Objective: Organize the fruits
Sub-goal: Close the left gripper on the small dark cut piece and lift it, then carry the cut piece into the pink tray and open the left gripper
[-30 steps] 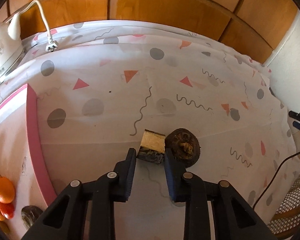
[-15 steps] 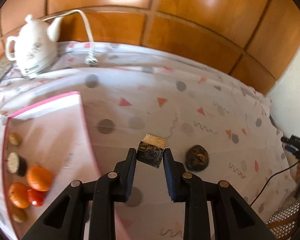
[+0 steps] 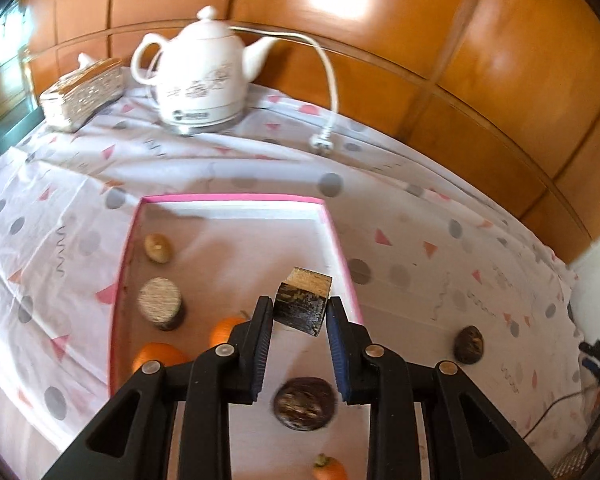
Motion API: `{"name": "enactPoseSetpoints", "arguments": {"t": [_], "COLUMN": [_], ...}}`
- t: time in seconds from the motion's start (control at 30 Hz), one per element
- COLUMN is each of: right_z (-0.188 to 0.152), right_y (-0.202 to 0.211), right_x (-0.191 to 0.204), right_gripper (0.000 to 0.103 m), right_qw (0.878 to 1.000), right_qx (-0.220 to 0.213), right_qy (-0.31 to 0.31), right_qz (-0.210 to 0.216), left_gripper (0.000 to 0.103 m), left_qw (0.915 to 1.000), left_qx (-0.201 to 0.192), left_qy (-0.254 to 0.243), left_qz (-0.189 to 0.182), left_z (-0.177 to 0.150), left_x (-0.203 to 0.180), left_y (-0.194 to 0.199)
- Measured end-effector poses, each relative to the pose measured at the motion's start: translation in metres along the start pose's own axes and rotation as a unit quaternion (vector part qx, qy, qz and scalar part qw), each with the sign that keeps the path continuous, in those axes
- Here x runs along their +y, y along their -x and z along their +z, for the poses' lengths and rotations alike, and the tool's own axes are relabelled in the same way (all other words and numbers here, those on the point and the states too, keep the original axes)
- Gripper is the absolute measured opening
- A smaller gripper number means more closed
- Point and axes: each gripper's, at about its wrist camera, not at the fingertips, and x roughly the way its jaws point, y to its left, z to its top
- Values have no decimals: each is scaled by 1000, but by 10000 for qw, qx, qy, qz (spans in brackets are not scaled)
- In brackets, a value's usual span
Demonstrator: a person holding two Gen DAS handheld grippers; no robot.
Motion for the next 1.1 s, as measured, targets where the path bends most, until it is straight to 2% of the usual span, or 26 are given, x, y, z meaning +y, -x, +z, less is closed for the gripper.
{"name": "enactPoseSetpoints", "arguments": {"t": [0.13, 0.3, 0.47, 0.63, 0.7, 0.8, 0.93, 1.1], "right_z": [-1, -2, -2, -3, -3, -6, -16, -27], "right_y": [0, -1, -3, -4, -4, -1, 4, 9], "right_x": [1, 2, 2, 5, 6, 19, 53, 79], "right_gripper": [52, 52, 52, 52, 52, 52, 52, 52], "right_qw": [10000, 10000, 9999, 9998, 9997, 9975, 9872, 9737], "right_qx": [23, 51, 86, 105, 125, 120, 82, 102], "right_qy": [28, 51, 86, 167, 192, 493, 1322, 1930], "right_qz": [-9, -28, -57, -45, 1, 486, 890, 1205], "left_gripper": [27, 29, 30, 36, 53, 64, 67, 79], "left_qw": [9997, 9994, 9995, 9987, 9978, 9970, 9960, 9944], "left_qx": [107, 257, 138, 84, 10, -126, -217, -304], "left_qy": [230, 200, -17, -30, -33, -61, -143, -154], "left_qz": [40, 111, 293, 502, 657, 755, 854, 997], "left_z": [2, -7, -16, -26, -31, -39, -45, -50], "left_x": [12, 10, 4, 5, 6, 6, 5, 4], "left_y": [-12, -26, -21, -14, -8, 1, 10, 18]}}
